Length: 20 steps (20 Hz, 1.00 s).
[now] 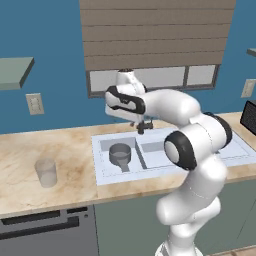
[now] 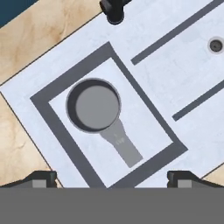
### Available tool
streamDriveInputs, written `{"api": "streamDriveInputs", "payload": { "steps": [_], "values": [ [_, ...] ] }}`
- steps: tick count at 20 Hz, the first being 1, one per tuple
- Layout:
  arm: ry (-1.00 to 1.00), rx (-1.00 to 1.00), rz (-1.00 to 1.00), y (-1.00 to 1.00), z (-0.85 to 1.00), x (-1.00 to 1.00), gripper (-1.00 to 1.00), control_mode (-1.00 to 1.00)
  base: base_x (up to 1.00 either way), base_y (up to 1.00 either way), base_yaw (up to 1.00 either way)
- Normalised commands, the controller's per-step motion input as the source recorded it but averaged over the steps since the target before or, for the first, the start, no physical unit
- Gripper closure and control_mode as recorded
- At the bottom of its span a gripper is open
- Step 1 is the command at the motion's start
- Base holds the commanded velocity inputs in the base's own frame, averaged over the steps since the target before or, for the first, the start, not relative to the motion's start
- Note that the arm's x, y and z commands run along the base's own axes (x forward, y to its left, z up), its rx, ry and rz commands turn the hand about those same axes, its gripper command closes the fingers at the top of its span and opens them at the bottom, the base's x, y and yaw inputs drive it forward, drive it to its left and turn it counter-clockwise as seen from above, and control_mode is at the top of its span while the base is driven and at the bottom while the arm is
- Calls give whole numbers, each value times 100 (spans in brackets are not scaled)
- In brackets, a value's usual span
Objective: Move any existing items from the left basin to the right basin for drying. Then move the glass cup from the counter to the left basin of the sink for washing.
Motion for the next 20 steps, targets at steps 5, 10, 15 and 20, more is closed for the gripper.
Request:
{"api": "streamDriveInputs", "payload": {
  "steps": [5, 10, 15, 20],
  "values": [
    [-9, 0, 0, -6, -28, -18, -100, -100, 0, 0, 0],
    [-5, 0, -2, -14, -31, -8, -100, -100, 0, 0, 0],
    [-3, 0, -3, -13, -22, -9, -100, -100, 0, 0, 0],
    [-8, 0, -3, -8, -22, -6, -100, -100, 0, 0, 0]
  ]
}}
